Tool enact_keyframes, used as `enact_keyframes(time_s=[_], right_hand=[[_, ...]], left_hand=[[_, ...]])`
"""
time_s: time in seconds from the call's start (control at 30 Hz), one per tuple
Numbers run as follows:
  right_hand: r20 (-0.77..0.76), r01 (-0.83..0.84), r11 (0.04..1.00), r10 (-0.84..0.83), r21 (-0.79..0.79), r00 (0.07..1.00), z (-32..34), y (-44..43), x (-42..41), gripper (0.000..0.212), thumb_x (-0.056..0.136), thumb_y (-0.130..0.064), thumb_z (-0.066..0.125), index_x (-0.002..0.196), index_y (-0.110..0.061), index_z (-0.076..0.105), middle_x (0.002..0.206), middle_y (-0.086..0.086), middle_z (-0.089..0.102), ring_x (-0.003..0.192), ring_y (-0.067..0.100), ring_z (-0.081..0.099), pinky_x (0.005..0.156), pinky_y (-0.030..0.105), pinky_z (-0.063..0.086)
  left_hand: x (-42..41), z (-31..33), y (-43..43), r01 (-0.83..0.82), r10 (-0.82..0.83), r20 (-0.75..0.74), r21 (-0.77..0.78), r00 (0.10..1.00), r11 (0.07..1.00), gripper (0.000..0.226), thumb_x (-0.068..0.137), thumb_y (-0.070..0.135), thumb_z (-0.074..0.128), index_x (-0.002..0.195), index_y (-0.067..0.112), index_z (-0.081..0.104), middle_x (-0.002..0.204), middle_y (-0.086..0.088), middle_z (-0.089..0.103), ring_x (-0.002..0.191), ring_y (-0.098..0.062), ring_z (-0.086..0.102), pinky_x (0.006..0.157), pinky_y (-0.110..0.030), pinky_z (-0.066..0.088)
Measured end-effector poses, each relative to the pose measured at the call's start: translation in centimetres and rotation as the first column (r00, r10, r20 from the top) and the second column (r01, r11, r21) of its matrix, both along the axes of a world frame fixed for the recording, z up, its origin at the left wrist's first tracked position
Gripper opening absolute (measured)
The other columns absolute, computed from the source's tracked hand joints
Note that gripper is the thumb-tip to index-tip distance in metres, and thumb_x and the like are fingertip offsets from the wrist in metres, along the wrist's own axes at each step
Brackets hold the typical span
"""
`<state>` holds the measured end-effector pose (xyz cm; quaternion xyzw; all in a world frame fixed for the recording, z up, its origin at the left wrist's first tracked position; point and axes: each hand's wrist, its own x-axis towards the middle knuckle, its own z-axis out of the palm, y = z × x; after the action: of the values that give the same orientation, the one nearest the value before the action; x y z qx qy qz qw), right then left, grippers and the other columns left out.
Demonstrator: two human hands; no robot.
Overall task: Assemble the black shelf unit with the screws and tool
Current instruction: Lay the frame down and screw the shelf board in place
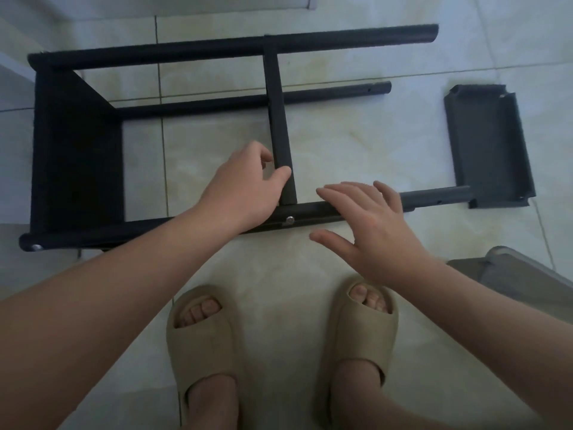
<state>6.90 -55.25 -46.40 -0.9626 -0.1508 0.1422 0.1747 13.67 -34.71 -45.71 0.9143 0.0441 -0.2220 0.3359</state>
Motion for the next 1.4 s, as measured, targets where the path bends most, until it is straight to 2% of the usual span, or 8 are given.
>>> enact_keyframes(time_s=[0.27,0.43,0.6,0.67,0.8,0.97,1.1,1.4], right_hand=[[-0.031,0.120,0.978,-0.127,-0.173,0.991,3.0,-9.2,-7.1,0.072,0.098,-0.065,0.028,0.156,-0.024,0.036,0.165,0.000,0.027,0.156,0.026,0.015,0.125,0.049,0.008],[0.003,0.296,0.923,-0.305,-0.244,0.952,3.8,-15.8,-11.5,0.073,0.094,-0.061,0.028,0.152,-0.020,0.044,0.159,0.007,0.040,0.149,0.033,0.030,0.119,0.054,0.021],[0.090,0.435,0.868,-0.426,-0.239,0.900,2.6,-21.3,-15.4,0.056,0.096,-0.047,0.054,0.143,-0.016,0.056,0.146,0.010,0.055,0.134,0.035,0.050,0.106,0.051,0.040],[0.051,0.471,0.850,-0.473,-0.237,0.879,1.4,-22.9,-16.6,0.054,0.094,-0.035,0.068,0.142,-0.014,0.057,0.141,0.009,0.057,0.129,0.035,0.053,0.100,0.051,0.044],[-0.143,0.483,0.833,-0.531,-0.268,0.835,-1.5,-25.3,-17.8,0.052,0.097,-0.030,0.061,0.146,-0.017,0.050,0.137,0.006,0.059,0.127,0.033,0.053,0.099,0.045,0.046],[-0.345,0.519,0.798,-0.601,-0.306,0.721,-5.4,-26.7,-17.5,0.048,0.100,-0.027,0.055,0.147,-0.022,0.047,0.144,0.005,0.052,0.130,0.030,0.051,0.098,0.038,0.046],[-0.367,0.568,0.784,-0.619,-0.248,0.694,-8.0,-26.9,-16.1,0.042,0.097,-0.019,0.060,0.138,-0.016,0.057,0.134,0.010,0.059,0.124,0.032,0.055,0.100,0.041,0.047],[-0.330,0.555,0.774,-0.632,-0.305,0.701,-11.4,-26.8,-14.3,0.027,0.095,-0.011,0.059,0.121,-0.005,0.057,0.123,0.016,0.056,0.113,0.038,0.057,0.085,0.042,0.045]], left_hand=[[-1.8,6.0,-7.0,0.437,-0.446,0.134,0.095,0.885,0.895,0.035,0.098,0.044,0.052,0.126,0.024,0.053,0.135,-0.001,0.051,0.126,-0.024,0.046,0.105,-0.044,0.041],[-4.2,7.6,-14.1,0.783,-0.814,0.068,0.239,0.577,0.575,0.035,0.099,0.048,0.047,0.127,0.027,0.050,0.135,0.001,0.048,0.119,-0.024,0.048,0.097,-0.042,0.045],[-6.7,5.9,-21.2,0.882,-0.967,0.121,0.397,0.223,0.253,0.039,0.099,0.044,0.046,0.130,0.021,0.049,0.137,-0.006,0.050,0.121,-0.029,0.049,0.096,-0.047,0.046],[-7.8,4.3,-23.3,0.882,-0.983,0.125,0.436,0.136,0.178,0.039,0.097,0.042,0.049,0.129,0.020,0.050,0.137,-0.007,0.051,0.123,-0.030,0.047,0.095,-0.046,0.046],[-10.5,0.1,-25.5,0.896,-0.997,0.074,0.442,0.016,0.047,0.041,0.095,0.044,0.054,0.130,0.021,0.054,0.154,-0.010,0.039,0.146,-0.032,0.023,0.111,-0.049,0.030],[-12.8,-3.1,-25.6,0.918,-0.999,0.035,0.395,0.029,0.040,0.038,0.097,0.042,0.055,0.130,0.022,0.057,0.162,-0.009,0.030,0.153,-0.032,0.003,0.121,-0.057,0.008],[-13.1,-3.7,-25.4,0.918,-0.989,0.108,0.372,0.106,0.139,0.023,0.103,0.026,0.044,0.120,0.022,0.059,0.160,-0.008,0.033,0.154,-0.031,0.004,0.121,-0.056,0.008],[-13.1,-4.4,-25.4,0.916,-0.983,0.135,0.366,0.121,0.163,0.021,0.102,0.023,0.043,0.113,0.023,0.061,0.154,-0.006,0.039,0.153,-0.031,0.008,0.119,-0.058,0.013]])
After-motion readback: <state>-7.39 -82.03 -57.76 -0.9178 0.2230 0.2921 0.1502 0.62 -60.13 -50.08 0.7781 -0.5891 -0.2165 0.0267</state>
